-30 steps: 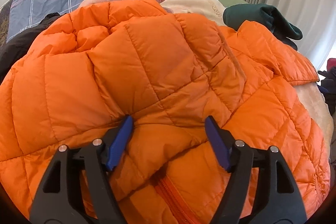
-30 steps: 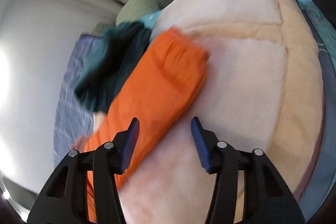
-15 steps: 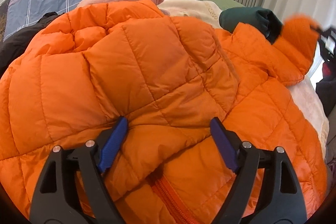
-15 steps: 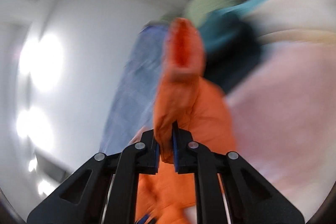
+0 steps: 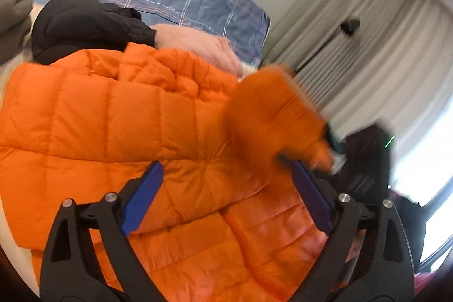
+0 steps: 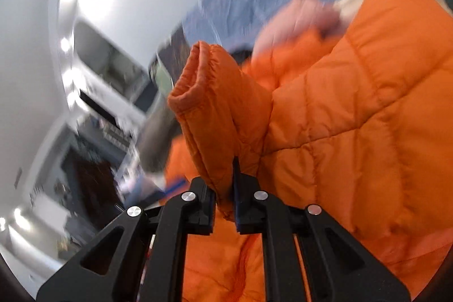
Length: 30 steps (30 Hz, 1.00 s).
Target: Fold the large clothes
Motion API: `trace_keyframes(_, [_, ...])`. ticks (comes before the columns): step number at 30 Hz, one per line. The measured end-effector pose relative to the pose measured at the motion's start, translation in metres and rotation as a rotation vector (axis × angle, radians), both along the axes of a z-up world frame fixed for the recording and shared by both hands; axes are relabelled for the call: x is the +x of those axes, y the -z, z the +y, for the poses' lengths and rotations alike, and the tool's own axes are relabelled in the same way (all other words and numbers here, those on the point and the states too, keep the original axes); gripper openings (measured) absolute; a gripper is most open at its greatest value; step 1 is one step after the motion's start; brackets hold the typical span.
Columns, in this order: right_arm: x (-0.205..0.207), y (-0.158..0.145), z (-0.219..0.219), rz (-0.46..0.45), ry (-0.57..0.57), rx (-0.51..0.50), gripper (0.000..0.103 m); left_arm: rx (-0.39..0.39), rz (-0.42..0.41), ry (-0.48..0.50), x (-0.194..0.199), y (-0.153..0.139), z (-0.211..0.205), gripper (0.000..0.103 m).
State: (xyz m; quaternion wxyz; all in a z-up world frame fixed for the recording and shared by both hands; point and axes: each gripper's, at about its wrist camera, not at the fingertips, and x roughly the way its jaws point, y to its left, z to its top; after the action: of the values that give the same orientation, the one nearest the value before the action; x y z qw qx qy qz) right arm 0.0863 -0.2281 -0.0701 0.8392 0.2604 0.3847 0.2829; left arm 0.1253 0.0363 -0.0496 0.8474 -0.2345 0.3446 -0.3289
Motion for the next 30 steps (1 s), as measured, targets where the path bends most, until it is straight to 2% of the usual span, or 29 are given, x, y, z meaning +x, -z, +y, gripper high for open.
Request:
trace_keyframes(2, [0.0, 0.009, 0.013, 0.009, -0.029, -0.084, 0.015, -0.037, 0.02, 0.0, 0.004, 0.0, 0.005, 0.096])
trace_keyframes(5, [-0.006, 0.016, 0.023, 0.01, -0.07, -0.176, 0.016, -0.038, 0.051, 0.023, 0.014, 0.005, -0.003, 0.096])
trace_keyframes(9, [-0.012, 0.017, 0.03, 0.004, -0.075, -0.231, 0.026, -0.022, 0.12, 0.052, 0.025, 0.017, -0.024, 0.096])
trace_keyframes(12, [-0.011, 0.022, 0.036, -0.001, -0.075, -0.252, 0.028, -0.016, 0.124, 0.064, 0.027, 0.02, -0.035, 0.094])
trace_keyframes(13, [-0.017, 0.027, 0.043, -0.002, -0.078, -0.257, 0.029, 0.009, 0.121, 0.058, 0.027, 0.021, -0.039, 0.09])
trace_keyframes(15, [-0.004, 0.029, 0.049, 0.0, -0.078, -0.266, 0.029, 0.066, 0.114, 0.066, 0.029, 0.023, -0.047, 0.043])
trace_keyframes(16, [-0.005, 0.027, 0.05, -0.002, -0.078, -0.27, 0.029, 0.095, 0.12, 0.072, 0.03, 0.025, -0.05, 0.035])
trace_keyframes(17, [-0.006, 0.026, 0.049, -0.005, -0.077, -0.272, 0.029, 0.118, 0.117, 0.07, 0.029, 0.025, -0.051, 0.021])
trace_keyframes(19, [-0.009, 0.02, 0.046, -0.017, -0.076, -0.262, 0.033, 0.151, 0.092, 0.06, 0.028, 0.02, -0.05, 0.016])
trace_keyframes(22, [-0.018, 0.004, 0.031, -0.058, -0.052, -0.245, 0.044, 0.199, -0.013, 0.022, 0.019, -0.005, -0.039, 0.014])
trace_keyframes(23, [-0.02, -0.005, 0.023, -0.085, -0.025, -0.248, 0.044, 0.213, -0.065, -0.003, 0.015, -0.019, -0.031, 0.014])
trace_keyframes(26, [-0.02, -0.023, 0.004, -0.135, 0.042, -0.252, 0.045, 0.245, -0.121, -0.057, 0.015, -0.041, -0.012, 0.014])
trace_keyframes(28, [-0.017, -0.03, -0.016, -0.154, 0.14, -0.305, 0.047, 0.273, -0.13, -0.095, 0.016, -0.048, 0.003, 0.014])
trace_keyframes(30, [-0.009, -0.031, -0.026, -0.163, 0.26, -0.443, 0.048, 0.3, -0.116, -0.13, 0.015, -0.044, 0.02, 0.015])
